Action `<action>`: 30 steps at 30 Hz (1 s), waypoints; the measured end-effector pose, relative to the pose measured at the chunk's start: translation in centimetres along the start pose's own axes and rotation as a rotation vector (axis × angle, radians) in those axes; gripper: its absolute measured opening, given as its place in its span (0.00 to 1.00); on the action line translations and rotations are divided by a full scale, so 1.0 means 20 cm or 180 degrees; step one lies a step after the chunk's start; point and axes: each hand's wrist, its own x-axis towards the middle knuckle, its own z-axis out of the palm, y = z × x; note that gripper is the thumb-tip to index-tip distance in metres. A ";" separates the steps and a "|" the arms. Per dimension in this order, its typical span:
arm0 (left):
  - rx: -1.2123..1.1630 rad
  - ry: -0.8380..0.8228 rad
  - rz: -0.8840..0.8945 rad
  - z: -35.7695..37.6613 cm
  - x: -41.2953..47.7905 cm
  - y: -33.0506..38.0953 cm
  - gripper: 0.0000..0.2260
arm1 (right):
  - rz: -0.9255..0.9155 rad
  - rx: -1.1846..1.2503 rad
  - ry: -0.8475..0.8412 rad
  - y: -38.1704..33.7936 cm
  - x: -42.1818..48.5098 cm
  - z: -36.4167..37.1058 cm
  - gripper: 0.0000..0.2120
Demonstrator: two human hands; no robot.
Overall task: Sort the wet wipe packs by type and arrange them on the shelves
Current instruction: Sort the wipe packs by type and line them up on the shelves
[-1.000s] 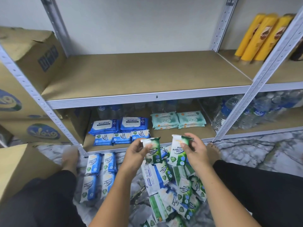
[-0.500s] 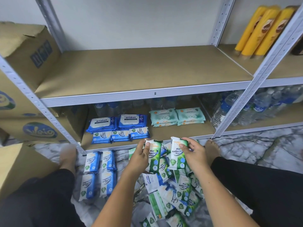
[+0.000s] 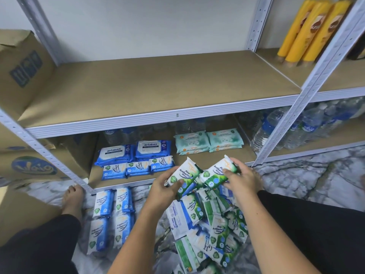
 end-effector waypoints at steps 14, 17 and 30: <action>0.0122 0.0550 -0.0222 0.11 0.45 -0.11 0.23 | 0.0778 0.0673 0.0561 0.15 0.37 0.03 0.21; 0.0100 0.0605 -0.0262 0.12 0.66 -0.15 0.18 | 0.0801 0.0597 0.0736 0.15 0.54 0.05 0.20; 0.0700 0.0922 -0.0329 0.33 1.33 -0.59 0.16 | 0.0762 -0.0285 0.0935 0.60 1.27 0.24 0.21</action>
